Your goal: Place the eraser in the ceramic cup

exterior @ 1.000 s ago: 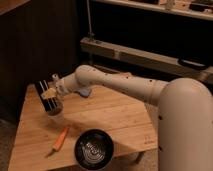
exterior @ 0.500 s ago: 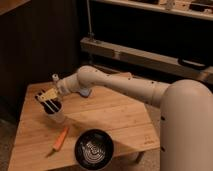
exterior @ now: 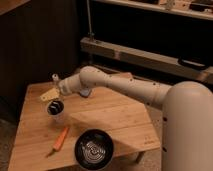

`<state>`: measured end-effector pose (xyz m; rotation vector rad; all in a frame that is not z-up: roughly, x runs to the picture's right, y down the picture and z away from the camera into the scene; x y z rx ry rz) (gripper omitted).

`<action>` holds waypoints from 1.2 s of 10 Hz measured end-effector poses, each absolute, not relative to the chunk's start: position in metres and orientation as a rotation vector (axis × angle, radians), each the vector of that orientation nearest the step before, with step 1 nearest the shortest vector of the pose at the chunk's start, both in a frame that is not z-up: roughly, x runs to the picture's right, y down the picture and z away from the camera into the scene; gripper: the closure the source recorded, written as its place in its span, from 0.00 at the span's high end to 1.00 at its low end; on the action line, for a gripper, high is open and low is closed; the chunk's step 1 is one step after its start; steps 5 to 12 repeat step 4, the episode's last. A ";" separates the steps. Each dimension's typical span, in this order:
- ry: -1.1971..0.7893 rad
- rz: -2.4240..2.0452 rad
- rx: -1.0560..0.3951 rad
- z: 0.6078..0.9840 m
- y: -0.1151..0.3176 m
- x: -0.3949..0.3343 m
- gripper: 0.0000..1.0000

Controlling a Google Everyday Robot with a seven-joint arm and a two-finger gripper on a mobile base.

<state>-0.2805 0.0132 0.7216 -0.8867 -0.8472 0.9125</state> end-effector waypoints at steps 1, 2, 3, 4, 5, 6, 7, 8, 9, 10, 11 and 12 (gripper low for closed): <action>-0.847 0.911 -0.888 0.721 0.014 -0.282 0.80; -0.847 0.912 -0.888 0.722 0.014 -0.281 0.80; -0.847 0.913 -0.887 0.722 0.013 -0.281 0.80; -0.847 0.911 -0.888 0.721 0.014 -0.281 0.80; -0.847 0.911 -0.888 0.721 0.014 -0.281 0.80; -0.847 0.911 -0.888 0.721 0.014 -0.281 0.80; -0.847 0.911 -0.888 0.721 0.014 -0.281 0.80; -0.847 0.911 -0.888 0.721 0.014 -0.281 0.80; -0.847 0.911 -0.888 0.721 0.014 -0.281 0.80; -0.847 0.911 -0.888 0.721 0.014 -0.281 0.80; -0.847 0.911 -0.888 0.721 0.014 -0.281 0.80; -0.847 0.911 -0.888 0.721 0.014 -0.281 0.80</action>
